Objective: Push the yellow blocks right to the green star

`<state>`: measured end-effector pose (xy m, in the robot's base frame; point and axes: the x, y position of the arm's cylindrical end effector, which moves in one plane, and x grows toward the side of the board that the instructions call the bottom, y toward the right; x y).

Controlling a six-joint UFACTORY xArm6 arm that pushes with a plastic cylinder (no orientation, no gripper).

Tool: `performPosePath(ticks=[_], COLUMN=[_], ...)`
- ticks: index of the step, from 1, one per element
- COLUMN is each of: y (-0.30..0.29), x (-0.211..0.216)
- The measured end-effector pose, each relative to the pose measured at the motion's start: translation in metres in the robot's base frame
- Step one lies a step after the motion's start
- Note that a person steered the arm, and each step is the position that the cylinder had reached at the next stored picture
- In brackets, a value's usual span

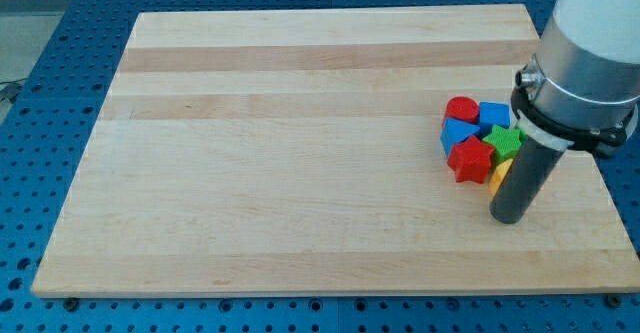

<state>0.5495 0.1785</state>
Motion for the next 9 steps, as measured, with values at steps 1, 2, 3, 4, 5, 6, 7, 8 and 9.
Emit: performPosePath(ticks=[1, 2, 3, 4, 5, 6, 7, 8, 9], y=[-0.001, -0.004, -0.028, -0.030, -0.019, -0.009, -0.002, 0.014, 0.023], x=[0.002, 0.020, 0.019, 0.018, -0.008, -0.019, -0.019, -0.021, -0.051])
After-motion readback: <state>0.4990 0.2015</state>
